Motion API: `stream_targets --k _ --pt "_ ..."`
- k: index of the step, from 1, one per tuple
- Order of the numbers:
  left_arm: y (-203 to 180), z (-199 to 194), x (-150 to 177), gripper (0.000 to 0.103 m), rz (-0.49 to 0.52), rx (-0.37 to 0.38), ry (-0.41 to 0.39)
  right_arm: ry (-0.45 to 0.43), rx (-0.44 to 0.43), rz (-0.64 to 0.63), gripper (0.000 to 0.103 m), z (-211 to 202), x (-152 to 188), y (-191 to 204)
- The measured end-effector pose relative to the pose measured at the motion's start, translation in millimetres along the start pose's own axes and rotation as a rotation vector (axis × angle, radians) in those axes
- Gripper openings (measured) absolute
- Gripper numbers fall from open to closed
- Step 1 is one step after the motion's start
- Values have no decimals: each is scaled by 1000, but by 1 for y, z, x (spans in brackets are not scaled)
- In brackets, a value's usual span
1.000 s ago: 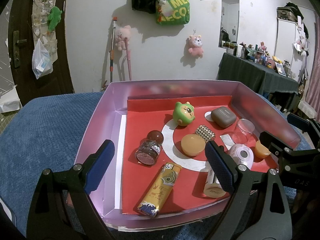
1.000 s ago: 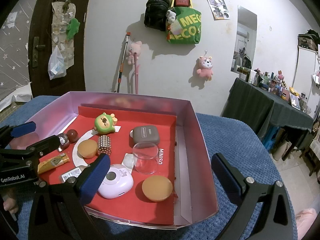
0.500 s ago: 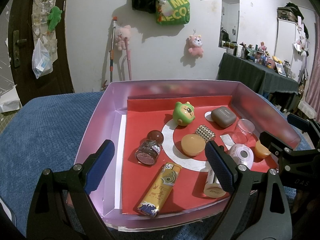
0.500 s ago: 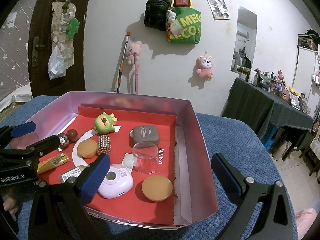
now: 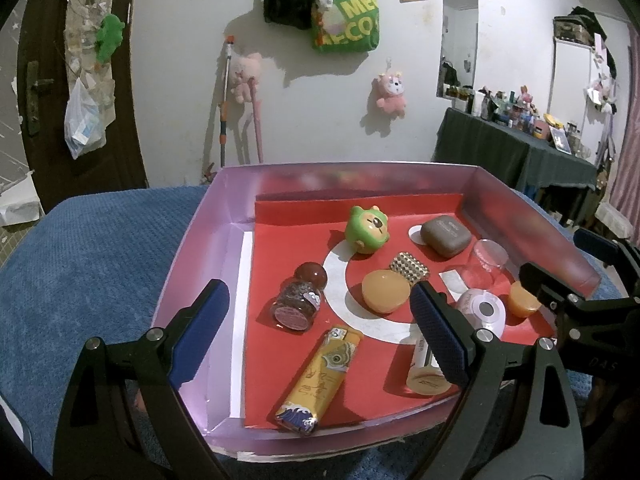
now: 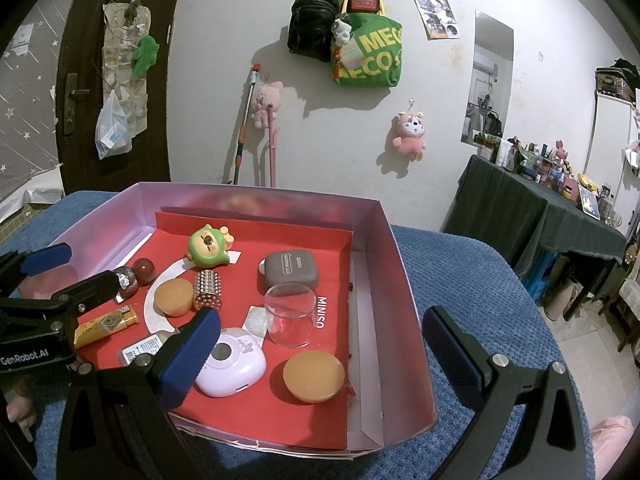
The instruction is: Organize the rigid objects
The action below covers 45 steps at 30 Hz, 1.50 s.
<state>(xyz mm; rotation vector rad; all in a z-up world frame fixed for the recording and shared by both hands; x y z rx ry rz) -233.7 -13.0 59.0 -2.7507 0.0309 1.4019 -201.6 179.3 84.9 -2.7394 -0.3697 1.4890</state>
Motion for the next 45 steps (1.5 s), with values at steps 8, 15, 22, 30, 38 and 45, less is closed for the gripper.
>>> stream_targets --k 8,15,22,30,38,45 --pt "-2 -43 9 93 -12 56 -4 9 -44 39 103 -22 11 -4" --pt "-10 -61 39 93 -5 27 97 65 -54 46 103 -63 36 1" --pt "-16 -50 75 93 -22 1 259 270 -45 46 103 -56 78 12" --pt "-11 -40 96 93 -30 -44 343 378 -1 78 103 -42 98 7" --pt "-10 -36 95 103 -35 -72 365 415 -9 109 103 -39 102 2" --pt "-11 -36 94 103 -36 -74 364 416 -9 110 103 -39 101 2"
Point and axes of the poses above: each gripper's, at about its wrist camera, not at the fingertips, and z roughly the way its jaws point, y to its left, x to its underside, the point moved 3 cm from there along z, roughly the way its jaws point, and after that the axes turned 3 degrees about y, right-handed, at the moved point
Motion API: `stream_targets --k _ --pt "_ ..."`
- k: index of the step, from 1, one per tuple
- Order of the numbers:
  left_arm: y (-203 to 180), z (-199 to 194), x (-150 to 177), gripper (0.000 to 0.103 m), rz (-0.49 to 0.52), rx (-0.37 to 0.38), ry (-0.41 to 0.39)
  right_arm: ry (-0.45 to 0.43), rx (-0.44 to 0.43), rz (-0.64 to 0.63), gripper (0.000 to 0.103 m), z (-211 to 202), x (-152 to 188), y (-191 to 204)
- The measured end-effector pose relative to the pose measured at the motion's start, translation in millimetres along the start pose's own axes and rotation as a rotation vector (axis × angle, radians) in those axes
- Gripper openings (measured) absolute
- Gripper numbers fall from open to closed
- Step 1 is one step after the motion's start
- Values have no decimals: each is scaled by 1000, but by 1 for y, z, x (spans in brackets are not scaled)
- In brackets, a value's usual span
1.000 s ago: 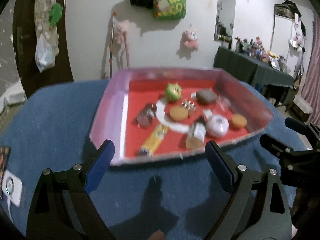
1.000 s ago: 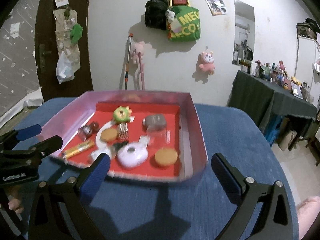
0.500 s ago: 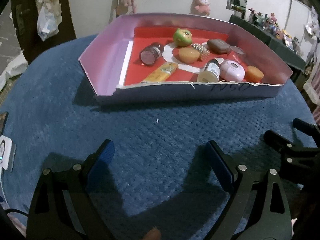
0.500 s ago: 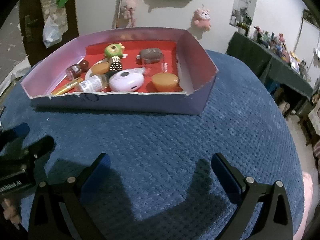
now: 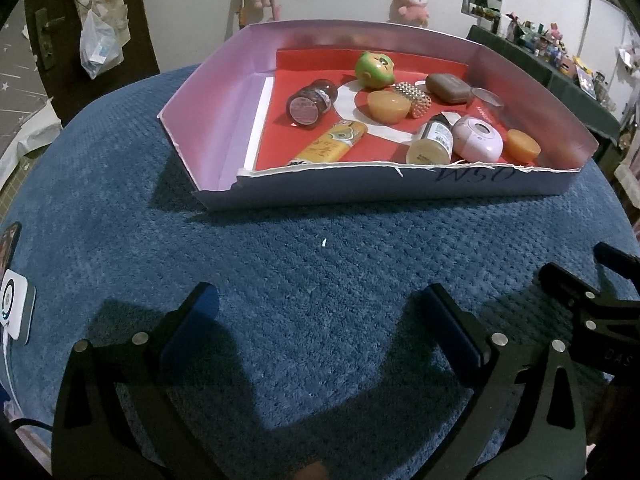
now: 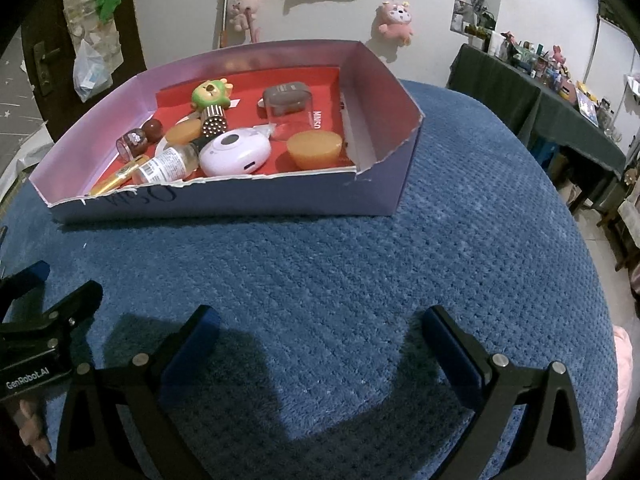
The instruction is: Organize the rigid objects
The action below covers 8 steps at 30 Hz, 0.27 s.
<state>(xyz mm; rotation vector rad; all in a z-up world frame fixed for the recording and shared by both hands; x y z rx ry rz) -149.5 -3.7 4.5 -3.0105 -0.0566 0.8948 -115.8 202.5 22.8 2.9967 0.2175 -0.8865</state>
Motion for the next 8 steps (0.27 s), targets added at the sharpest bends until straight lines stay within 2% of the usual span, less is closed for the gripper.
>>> stream_targets --k 8 --pt "0 0 -1 103 0 0 0 0 0 0 103 0 0 0"
Point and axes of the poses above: each gripper's, at about its wrist camera, not at the fingertips, and z roughly the way its jaws point, y to its left, x to its underside, the point moved 3 cm from there along z, roughly the way its jaws point, and after that the axes turned 3 degrees about y, right-handed, at the moved point
